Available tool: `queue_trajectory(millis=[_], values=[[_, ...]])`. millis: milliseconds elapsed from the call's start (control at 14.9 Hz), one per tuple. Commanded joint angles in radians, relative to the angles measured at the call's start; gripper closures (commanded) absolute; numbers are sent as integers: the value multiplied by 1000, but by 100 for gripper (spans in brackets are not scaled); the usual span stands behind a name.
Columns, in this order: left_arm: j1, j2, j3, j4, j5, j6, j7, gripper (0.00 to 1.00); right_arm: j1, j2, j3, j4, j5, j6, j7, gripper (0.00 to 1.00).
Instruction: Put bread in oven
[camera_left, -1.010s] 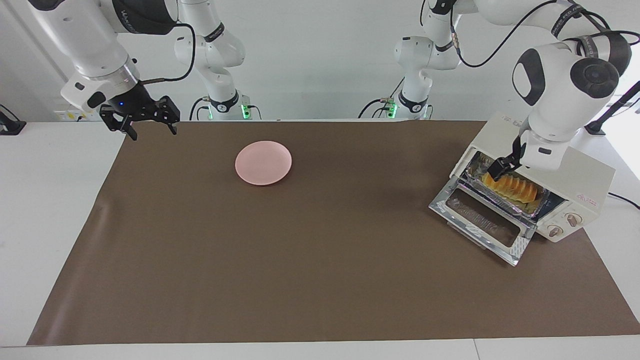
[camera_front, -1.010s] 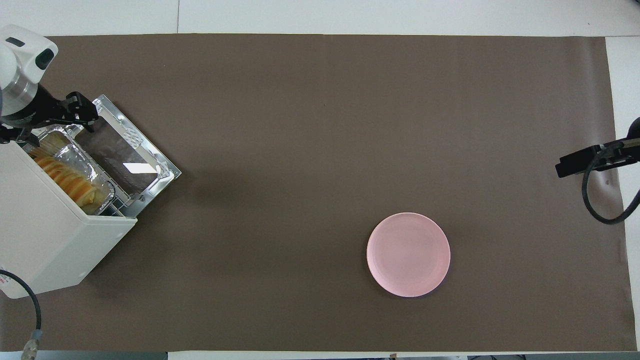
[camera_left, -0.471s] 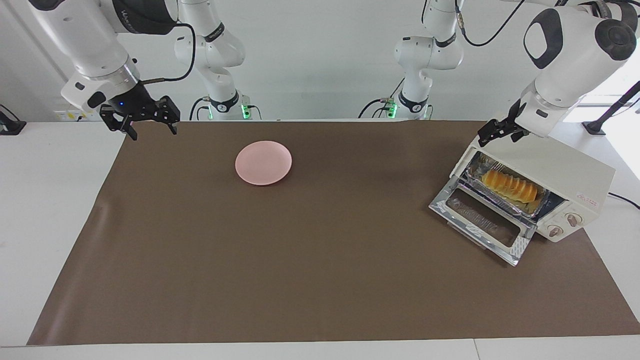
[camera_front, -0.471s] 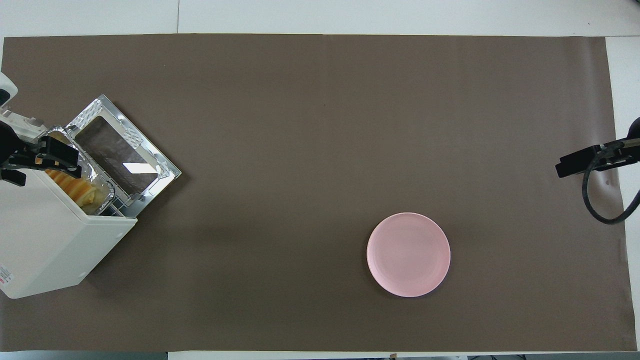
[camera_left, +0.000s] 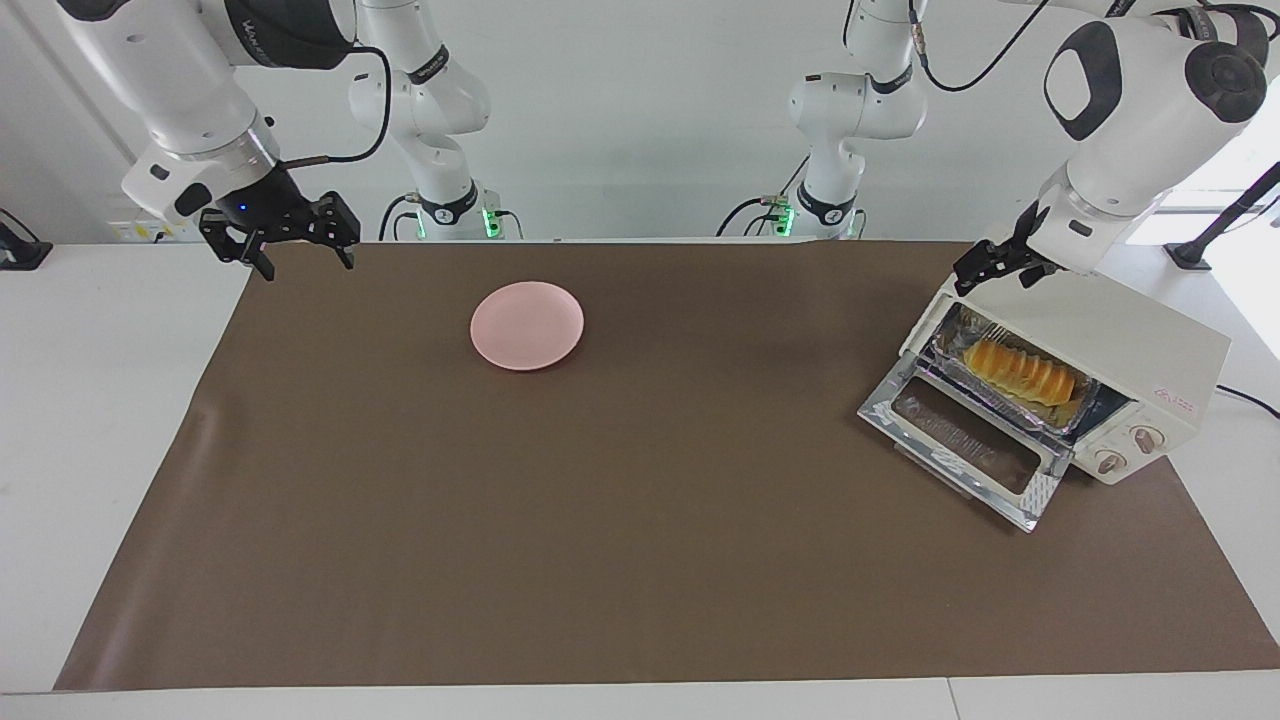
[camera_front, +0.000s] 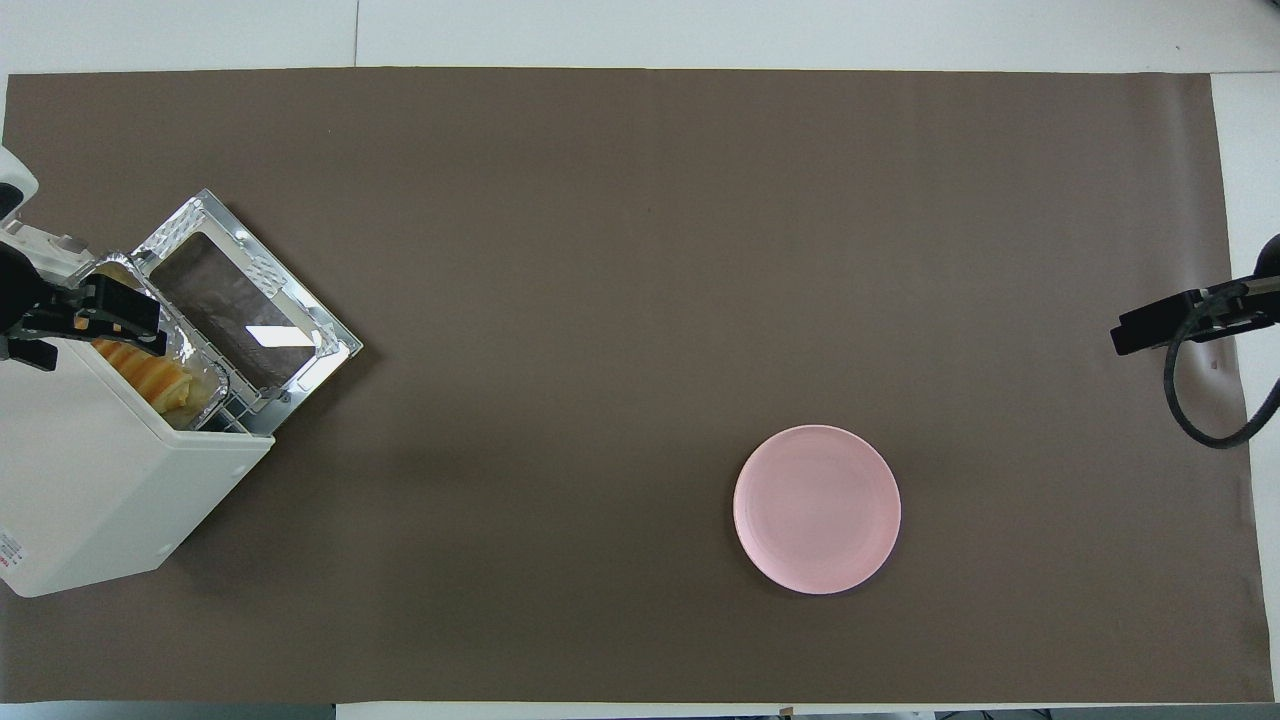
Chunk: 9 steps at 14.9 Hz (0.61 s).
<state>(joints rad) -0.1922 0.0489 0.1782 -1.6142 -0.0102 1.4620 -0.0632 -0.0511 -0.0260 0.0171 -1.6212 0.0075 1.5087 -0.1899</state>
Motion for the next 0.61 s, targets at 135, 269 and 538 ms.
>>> queue_trajectory(millis=[135,269,538], values=[[25,-66,-54,-56,-13,-63,11,0,-9,-9,4,-5,14,-12,-11,0],[23,-70,-54,-81,-13,-26,11,0,-9,-9,4,-5,14,-12,-11,0],[25,-84,-52,-98,-13,13,13,0,-9,-9,4,-5,14,-12,-11,0]])
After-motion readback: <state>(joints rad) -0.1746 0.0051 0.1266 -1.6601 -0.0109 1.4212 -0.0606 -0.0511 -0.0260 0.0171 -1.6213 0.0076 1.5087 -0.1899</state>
